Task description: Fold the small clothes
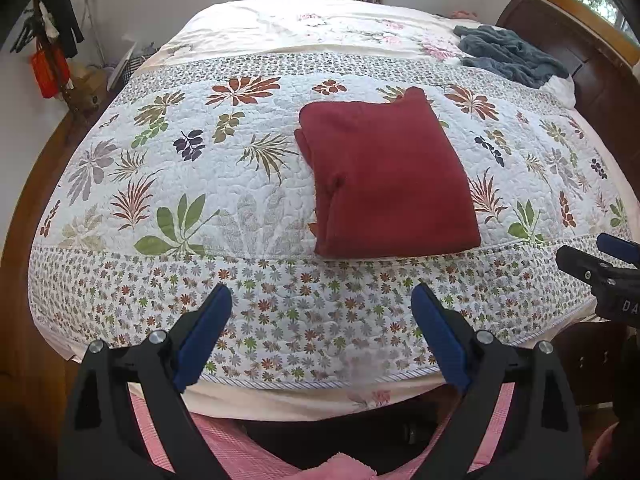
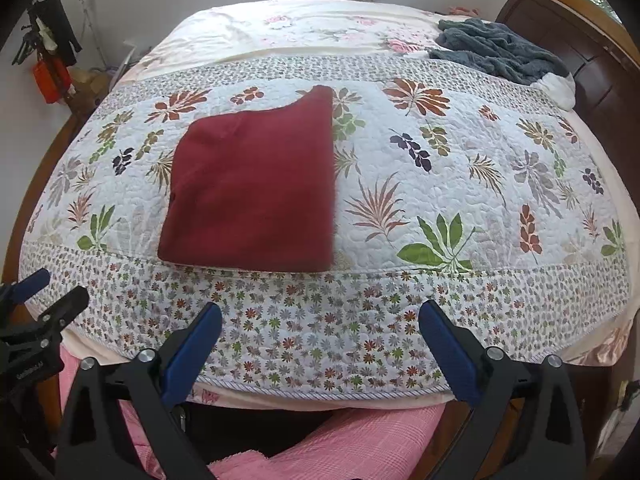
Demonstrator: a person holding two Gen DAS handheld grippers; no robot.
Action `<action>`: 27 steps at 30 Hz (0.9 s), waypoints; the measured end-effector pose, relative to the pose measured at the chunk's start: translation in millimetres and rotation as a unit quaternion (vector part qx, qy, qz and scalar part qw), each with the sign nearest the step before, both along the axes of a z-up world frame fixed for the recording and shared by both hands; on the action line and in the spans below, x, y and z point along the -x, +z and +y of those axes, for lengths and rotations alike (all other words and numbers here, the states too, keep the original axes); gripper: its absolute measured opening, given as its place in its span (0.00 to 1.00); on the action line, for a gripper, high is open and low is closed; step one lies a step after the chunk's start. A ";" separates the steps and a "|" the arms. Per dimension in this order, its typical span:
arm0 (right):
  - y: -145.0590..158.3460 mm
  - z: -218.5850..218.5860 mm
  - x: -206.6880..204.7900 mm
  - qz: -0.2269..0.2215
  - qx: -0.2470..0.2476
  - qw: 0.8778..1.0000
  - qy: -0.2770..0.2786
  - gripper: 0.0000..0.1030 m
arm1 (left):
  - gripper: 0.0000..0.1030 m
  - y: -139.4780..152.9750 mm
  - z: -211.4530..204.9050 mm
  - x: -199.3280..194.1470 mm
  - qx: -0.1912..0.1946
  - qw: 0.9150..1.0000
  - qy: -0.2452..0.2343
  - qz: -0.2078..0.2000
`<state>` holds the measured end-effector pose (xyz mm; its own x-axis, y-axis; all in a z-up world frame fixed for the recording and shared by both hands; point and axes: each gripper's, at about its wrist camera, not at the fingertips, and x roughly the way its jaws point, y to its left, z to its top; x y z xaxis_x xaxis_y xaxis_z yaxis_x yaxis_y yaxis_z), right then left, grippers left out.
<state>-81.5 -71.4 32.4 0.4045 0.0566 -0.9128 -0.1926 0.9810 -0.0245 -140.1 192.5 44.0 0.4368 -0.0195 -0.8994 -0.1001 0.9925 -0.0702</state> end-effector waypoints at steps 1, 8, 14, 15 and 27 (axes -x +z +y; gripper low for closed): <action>0.0 -0.7 -0.3 0.000 -0.001 1.000 -0.001 0.96 | 0.88 -0.7 -0.5 -0.1 0.000 1.000 0.000 0.001; -1.1 -3.1 -1.9 0.001 -0.004 1.000 -0.003 0.96 | 0.88 -3.6 -1.3 -1.6 0.001 1.000 0.001 0.005; -2.0 -1.7 -2.8 0.002 -0.007 1.000 -0.002 0.96 | 0.88 -5.1 -1.3 -2.2 -0.002 1.000 0.000 0.006; -2.0 -1.7 -2.6 0.002 -0.007 1.000 -0.002 0.96 | 0.88 -5.4 -1.3 -2.4 -0.002 1.000 -0.001 0.007; -5.1 -6.4 -5.6 0.005 -0.017 1.000 -0.006 0.96 | 0.88 -6.3 -2.9 -4.7 -0.007 1.000 -0.005 0.006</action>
<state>-75.9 -77.8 27.3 0.3952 0.0824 -0.9149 -0.1811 0.9834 0.0103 -135.4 189.6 37.7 0.4255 -0.0120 -0.9049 -0.0903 0.9944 -0.0557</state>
